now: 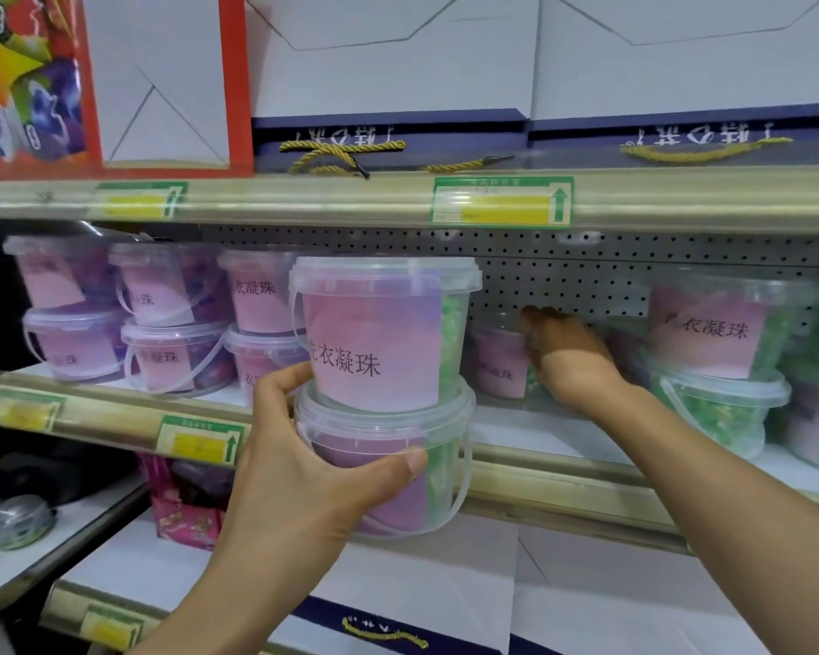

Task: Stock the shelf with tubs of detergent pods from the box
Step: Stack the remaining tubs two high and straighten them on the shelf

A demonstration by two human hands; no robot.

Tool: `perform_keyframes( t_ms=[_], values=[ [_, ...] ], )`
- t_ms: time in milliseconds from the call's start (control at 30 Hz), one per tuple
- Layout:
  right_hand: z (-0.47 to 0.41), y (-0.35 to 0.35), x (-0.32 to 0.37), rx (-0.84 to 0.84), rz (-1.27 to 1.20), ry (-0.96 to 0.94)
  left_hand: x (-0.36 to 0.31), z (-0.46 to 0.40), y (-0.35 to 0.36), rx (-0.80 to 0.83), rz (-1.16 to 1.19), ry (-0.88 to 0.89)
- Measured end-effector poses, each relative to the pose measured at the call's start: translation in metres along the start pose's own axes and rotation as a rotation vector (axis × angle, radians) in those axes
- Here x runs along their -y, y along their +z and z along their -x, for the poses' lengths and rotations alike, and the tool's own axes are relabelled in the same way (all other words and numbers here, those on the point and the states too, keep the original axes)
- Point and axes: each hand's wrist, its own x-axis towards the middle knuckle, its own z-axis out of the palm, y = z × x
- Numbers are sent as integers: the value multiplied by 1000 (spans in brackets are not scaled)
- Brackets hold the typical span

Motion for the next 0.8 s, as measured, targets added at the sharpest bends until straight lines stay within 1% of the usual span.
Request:
perform_keyframes(
  t_ms=[100,333,567,633,667,733,800],
  values=[
    [-2,2,-9,-5,-71,-3,0,-2,-4,3,2,-3],
    [-2,6,-13,-17,-88,-26,1,-2,-3,-3,-5,-5],
    [-5,7,-15,-1,-100,-6,-2,0,3,12,-8,1],
    [1,1,-14,-42,-120,-2,-2,0,7,26,-3,6],
    [7,-4,-12,-92,-156,-7,-3,1,10,33,2,11],
    [22,-18,-9,-202,-292,2,-3,1,18,49,7,20],
    [39,-34,-9,-256,-438,28,-4,1,29,73,14,22]
  ],
)
